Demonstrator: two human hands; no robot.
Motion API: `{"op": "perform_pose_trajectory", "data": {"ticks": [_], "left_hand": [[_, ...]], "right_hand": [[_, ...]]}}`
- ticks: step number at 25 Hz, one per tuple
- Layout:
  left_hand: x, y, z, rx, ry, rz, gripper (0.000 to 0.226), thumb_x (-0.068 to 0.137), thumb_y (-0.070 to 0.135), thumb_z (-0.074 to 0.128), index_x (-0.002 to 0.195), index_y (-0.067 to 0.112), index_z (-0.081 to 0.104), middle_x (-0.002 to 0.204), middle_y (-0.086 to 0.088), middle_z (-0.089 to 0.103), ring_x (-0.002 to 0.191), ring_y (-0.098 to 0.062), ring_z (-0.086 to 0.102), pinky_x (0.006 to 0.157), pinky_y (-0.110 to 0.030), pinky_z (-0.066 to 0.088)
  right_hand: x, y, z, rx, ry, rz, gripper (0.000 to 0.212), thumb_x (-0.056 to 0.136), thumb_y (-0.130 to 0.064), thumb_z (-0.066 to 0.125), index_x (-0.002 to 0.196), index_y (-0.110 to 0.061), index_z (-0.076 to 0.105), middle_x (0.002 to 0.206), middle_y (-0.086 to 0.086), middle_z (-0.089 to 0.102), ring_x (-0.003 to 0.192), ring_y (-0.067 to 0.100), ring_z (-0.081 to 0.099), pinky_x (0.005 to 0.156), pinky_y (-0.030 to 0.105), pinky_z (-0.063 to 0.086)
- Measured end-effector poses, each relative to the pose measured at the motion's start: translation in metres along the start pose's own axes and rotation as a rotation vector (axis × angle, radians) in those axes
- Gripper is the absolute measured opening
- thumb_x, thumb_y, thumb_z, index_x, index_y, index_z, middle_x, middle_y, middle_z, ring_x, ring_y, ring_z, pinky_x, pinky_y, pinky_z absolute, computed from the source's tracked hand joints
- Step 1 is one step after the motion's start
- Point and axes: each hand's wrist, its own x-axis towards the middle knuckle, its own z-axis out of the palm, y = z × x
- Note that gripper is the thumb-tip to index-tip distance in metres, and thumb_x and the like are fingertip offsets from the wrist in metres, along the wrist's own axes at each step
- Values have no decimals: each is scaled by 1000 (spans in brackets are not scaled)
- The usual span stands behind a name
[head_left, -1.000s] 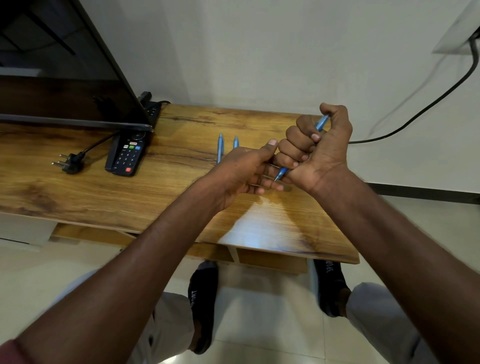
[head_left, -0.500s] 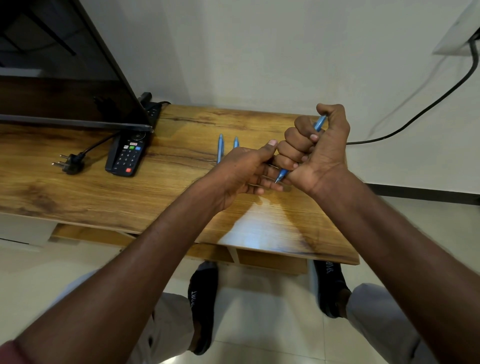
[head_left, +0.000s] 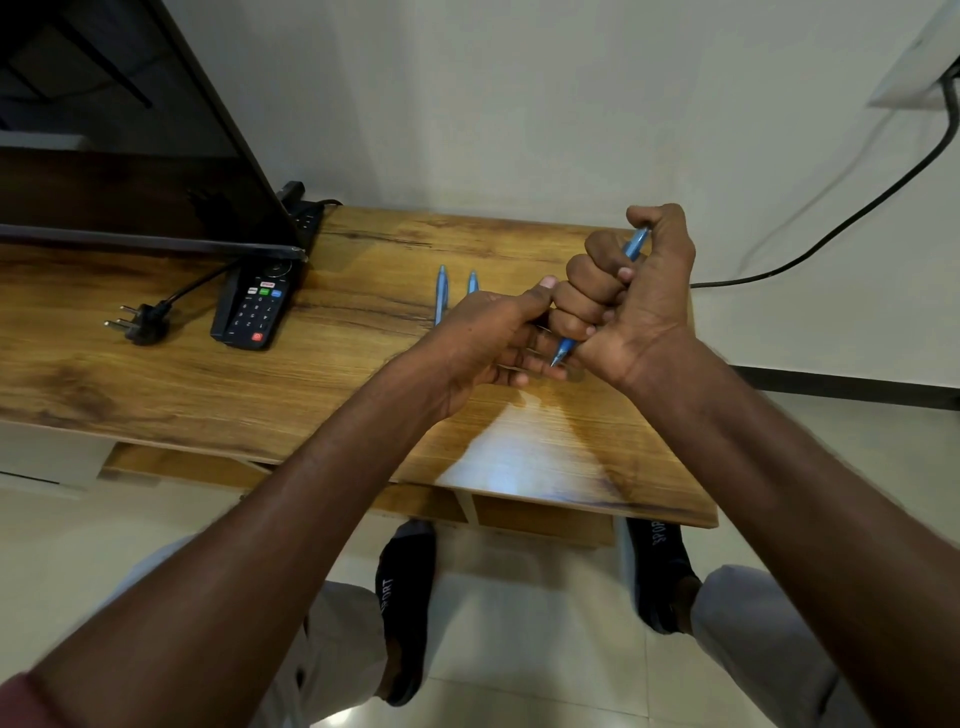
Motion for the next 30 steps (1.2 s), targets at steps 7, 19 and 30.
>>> {"op": "perform_pose_trajectory", "data": {"ticks": [7,19,30], "left_hand": [[1,-1,-1,11,-13,17,53,107,51,49,118,5,72,97,-13,82,88,-24,80,74,-35,49],[2,-1,-2,17,-27,14,51,107,53,49,114,8,73,97,-12,82,91,-25,80,74,-35,50],[4,-2,-2,5,-22,6,52,107,50,48,118,5,72,99,-12,82,93,-27,80,73,-34,50]], "right_hand": [[-1,-3,-2,0,-75,40,60,97,-60,40,53,-21,29,49,-5,13,43,12,6,50,25,8],[0,1,0,35,35,-9,59,99,-56,41,53,-22,27,44,-6,16,41,12,6,47,22,10],[-4,3,5,-6,21,-42,59,100,-57,39,56,-21,26,46,-5,15,43,12,4,47,22,8]]}}
